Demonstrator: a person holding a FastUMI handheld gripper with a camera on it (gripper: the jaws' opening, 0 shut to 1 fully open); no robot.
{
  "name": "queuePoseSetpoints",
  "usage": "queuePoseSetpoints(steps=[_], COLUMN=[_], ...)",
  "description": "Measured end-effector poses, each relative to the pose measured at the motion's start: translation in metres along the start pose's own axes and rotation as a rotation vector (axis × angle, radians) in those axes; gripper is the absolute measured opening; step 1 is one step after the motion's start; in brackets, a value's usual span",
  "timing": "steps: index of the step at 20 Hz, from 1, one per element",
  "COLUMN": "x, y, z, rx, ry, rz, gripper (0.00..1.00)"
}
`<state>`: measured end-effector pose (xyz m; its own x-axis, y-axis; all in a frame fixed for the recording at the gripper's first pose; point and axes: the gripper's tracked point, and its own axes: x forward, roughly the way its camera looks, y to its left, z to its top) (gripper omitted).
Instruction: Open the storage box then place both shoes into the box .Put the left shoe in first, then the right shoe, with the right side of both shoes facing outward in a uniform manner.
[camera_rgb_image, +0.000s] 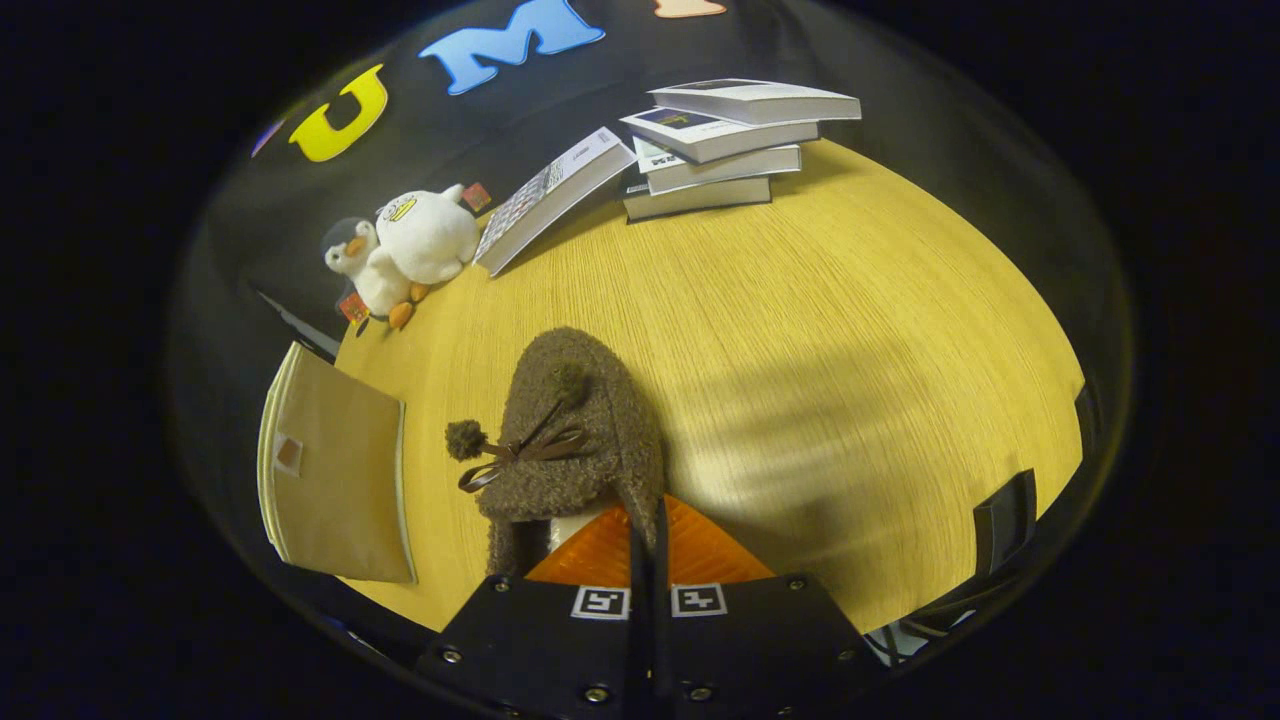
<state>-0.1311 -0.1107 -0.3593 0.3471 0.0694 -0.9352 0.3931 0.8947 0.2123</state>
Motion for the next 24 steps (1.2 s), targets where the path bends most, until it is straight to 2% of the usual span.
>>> queuePoseSetpoints(steps=[6,14,24], x=[-0.026,-0.053,-0.065], y=[0.044,0.141,0.252], z=[0.017,0.042,0.039], rx=[0.023,-0.01,-0.021], ry=[-0.031,-0.071,-0.083], rz=[0.041,0.141,0.255], gripper=[0.01,0.01,0.01])
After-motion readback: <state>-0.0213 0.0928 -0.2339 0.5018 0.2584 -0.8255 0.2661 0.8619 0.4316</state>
